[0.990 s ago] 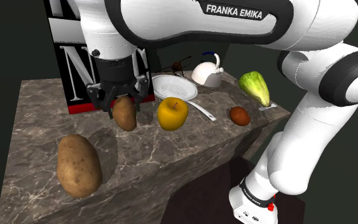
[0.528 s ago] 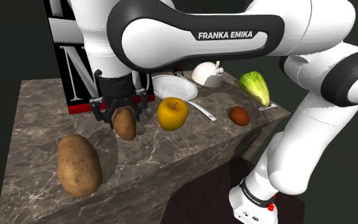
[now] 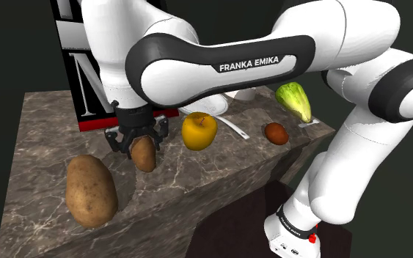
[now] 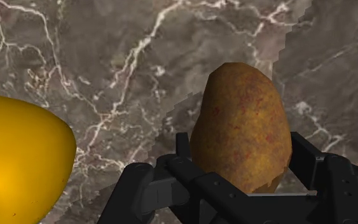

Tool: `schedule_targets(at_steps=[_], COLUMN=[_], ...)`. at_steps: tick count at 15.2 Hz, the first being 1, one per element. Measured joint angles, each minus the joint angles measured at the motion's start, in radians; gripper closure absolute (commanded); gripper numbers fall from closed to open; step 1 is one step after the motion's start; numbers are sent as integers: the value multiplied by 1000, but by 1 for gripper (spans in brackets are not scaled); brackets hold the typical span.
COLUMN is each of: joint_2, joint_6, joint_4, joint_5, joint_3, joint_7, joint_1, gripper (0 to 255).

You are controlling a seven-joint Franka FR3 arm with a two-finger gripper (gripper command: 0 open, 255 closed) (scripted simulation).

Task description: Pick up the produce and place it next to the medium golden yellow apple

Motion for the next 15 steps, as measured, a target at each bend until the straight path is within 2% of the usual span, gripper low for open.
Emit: schedule_targets(at_steps=[6, 7, 13, 15], joint_2=[0, 0, 0, 7], joint_6=[8, 8, 8, -27], joint_4=[-8, -8, -8, 34], joint_5=[0, 0, 0, -3], joint_3=[0, 0, 0, 2], joint_7=[1, 1, 1, 4], joint_1=[0, 0, 0, 4], gripper=[255, 0, 0, 0])
